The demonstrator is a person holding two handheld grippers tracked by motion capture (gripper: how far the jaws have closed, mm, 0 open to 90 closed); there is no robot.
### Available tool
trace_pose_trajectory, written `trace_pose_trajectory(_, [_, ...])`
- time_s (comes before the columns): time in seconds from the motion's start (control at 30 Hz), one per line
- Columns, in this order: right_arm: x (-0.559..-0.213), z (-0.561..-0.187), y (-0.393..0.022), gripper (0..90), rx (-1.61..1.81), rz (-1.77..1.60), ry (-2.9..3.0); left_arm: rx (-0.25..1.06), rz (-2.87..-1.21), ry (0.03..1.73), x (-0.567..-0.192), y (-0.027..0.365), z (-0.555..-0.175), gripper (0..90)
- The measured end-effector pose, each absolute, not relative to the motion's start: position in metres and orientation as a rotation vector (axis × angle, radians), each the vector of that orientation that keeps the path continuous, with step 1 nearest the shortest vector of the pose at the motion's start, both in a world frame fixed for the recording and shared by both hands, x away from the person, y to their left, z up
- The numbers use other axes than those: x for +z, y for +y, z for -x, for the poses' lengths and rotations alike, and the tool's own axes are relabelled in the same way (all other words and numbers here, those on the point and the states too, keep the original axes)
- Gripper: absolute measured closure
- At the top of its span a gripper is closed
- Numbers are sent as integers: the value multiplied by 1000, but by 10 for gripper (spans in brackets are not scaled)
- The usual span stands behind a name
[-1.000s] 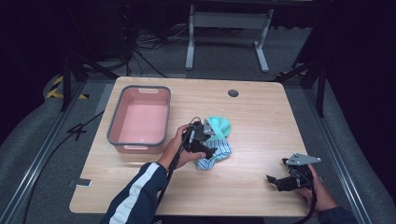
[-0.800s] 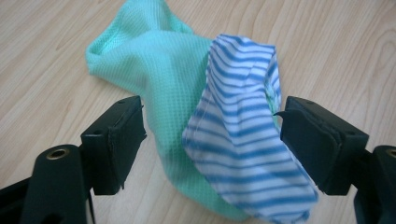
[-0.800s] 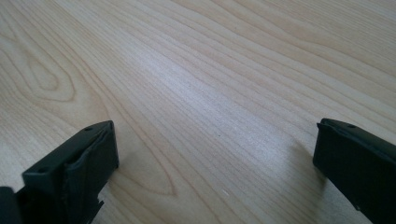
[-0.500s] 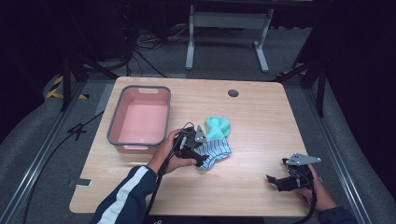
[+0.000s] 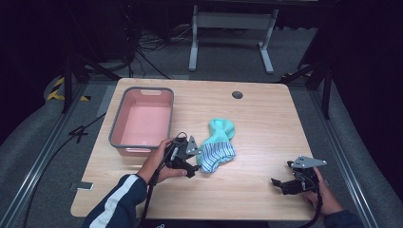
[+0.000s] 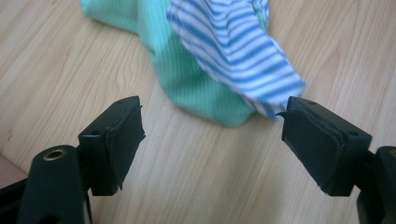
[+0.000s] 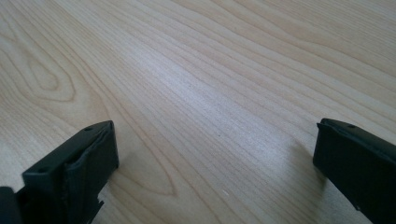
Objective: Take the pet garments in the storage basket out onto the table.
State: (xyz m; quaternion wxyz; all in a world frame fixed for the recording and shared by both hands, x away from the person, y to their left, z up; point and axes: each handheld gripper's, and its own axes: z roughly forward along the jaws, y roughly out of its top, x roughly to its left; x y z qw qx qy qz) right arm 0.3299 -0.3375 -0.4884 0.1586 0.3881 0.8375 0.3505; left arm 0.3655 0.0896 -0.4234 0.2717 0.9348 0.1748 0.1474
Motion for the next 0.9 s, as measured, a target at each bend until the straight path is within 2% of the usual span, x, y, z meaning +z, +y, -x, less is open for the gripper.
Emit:
trace_pose_trajectory(0.47, [-488,-330,-337,4,1002,-1110,2395,445,-2555,488,-442,130,-343,194])
trace_pose_trajectory(0.9, [-488,-332,-338,2,1006,-1094,2407,487,-2534,621,-461,183,-324,189])
